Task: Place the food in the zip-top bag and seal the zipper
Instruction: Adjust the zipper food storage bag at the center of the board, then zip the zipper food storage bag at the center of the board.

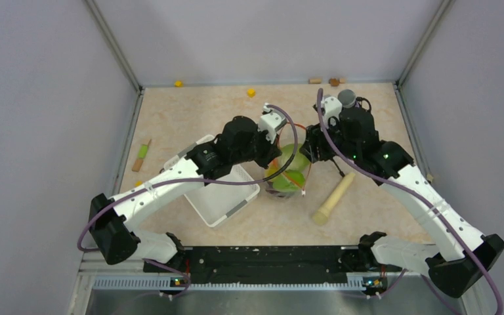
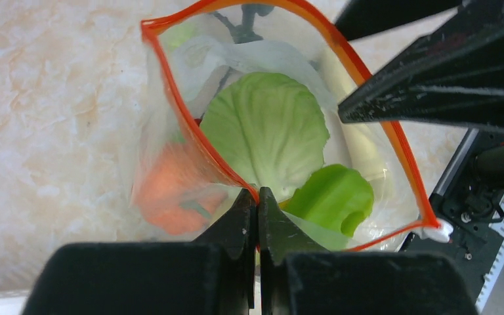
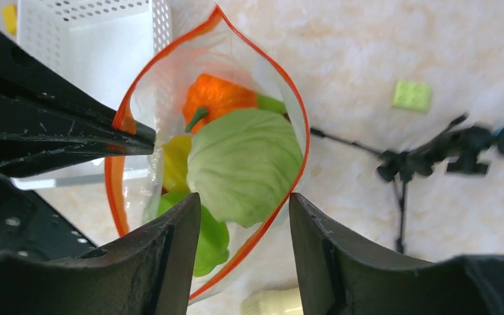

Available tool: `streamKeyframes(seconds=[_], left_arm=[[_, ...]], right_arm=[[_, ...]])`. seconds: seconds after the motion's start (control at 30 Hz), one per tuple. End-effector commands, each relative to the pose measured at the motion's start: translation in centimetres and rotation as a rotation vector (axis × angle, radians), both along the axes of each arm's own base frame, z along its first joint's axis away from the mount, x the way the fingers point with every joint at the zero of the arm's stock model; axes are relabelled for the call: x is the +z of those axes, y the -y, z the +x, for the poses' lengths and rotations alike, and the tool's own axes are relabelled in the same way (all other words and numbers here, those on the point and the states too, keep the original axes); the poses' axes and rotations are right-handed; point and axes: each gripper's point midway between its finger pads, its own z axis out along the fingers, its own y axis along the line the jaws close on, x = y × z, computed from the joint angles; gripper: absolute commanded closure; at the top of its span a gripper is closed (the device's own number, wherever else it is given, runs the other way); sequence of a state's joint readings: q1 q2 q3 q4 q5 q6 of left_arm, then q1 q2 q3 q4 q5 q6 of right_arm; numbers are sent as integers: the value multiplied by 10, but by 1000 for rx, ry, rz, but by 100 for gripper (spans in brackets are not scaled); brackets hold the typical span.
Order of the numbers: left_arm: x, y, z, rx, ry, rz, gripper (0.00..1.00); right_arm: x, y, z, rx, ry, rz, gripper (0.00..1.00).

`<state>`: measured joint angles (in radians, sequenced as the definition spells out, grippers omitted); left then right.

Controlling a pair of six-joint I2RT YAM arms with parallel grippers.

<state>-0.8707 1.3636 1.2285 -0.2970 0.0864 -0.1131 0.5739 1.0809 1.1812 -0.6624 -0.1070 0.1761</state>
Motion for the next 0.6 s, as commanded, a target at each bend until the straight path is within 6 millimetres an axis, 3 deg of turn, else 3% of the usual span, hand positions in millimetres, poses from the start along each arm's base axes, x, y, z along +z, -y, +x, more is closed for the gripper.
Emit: streamKeyframes(seconds=[0.0, 0.1, 0.33, 0.57], left_arm=[[45, 6, -8, -143, 132, -83, 100], [49, 9, -12, -210, 142, -96, 100], [45, 9, -15, -268, 165, -71, 100], [48, 7, -13, -273, 172, -77, 100]], right_arm=[[52, -8, 25, 178, 330, -109, 46], [48, -11, 27, 274, 396, -188, 42], [45, -13, 44, 304, 468, -262, 35], [13, -24, 33, 463, 425, -303, 35]])
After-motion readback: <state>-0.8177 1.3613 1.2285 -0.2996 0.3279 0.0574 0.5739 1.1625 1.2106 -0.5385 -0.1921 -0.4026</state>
